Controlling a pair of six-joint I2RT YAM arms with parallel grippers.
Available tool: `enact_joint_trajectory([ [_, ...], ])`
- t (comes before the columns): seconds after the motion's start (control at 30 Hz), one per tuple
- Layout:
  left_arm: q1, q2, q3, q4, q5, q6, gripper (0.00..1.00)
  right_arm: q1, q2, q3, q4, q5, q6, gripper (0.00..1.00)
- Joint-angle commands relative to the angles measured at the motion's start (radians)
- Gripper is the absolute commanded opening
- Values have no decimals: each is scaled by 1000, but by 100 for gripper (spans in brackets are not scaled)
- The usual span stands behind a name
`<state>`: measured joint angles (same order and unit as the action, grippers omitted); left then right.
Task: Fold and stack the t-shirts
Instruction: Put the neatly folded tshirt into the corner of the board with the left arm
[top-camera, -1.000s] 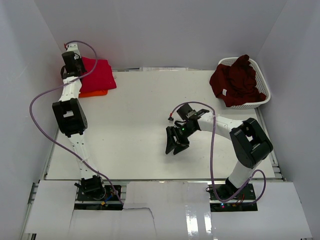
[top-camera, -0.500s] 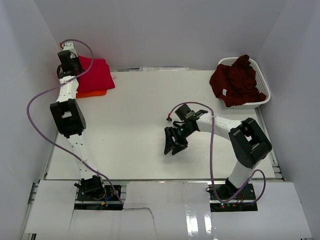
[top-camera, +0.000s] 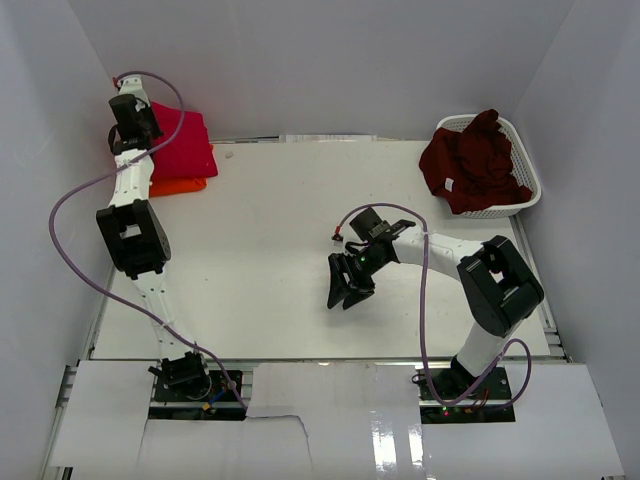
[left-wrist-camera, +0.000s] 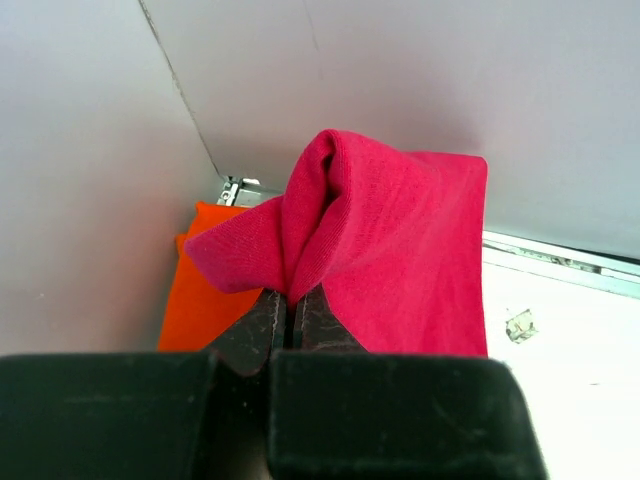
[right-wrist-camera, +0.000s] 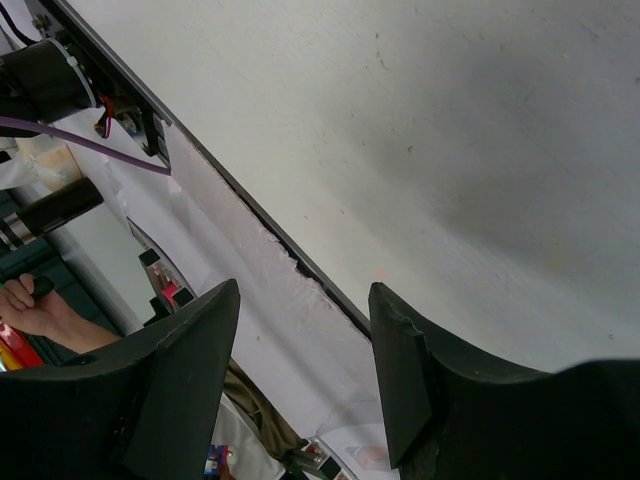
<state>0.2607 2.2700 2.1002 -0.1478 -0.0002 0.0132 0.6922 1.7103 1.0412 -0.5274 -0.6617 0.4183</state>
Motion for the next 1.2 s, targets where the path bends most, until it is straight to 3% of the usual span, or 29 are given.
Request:
enact_joint_trajectory([
  [0.0, 14, -92, -22, 60, -27, 18, 0, 6, 5, 0, 9, -22, 8, 61],
  [1.17, 46, 141, -105, 284, -165, 99, 0, 15, 129, 118, -71, -26, 11, 61],
])
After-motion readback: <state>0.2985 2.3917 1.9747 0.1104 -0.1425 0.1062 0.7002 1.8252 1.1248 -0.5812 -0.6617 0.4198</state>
